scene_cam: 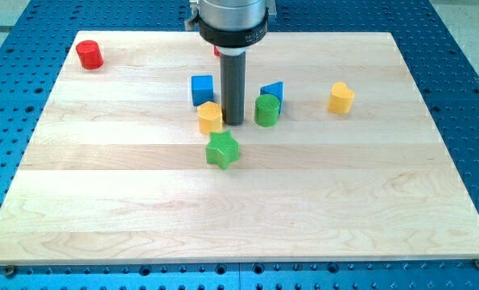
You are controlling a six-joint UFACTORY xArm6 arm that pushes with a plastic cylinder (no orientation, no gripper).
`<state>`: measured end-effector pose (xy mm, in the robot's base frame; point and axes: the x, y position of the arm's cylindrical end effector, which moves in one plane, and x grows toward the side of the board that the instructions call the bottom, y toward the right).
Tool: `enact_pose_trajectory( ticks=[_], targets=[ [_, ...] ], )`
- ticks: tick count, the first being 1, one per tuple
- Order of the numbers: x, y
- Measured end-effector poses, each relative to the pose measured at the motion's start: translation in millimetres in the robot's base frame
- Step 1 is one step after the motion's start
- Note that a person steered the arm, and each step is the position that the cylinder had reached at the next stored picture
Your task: Move the green circle into the heart
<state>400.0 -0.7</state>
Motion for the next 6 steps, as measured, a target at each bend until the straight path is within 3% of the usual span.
enact_pose_trajectory(
  ticks=[1, 3, 6],
  targets=[
    [2, 46],
    [82, 64],
    [-64, 122]
  ],
)
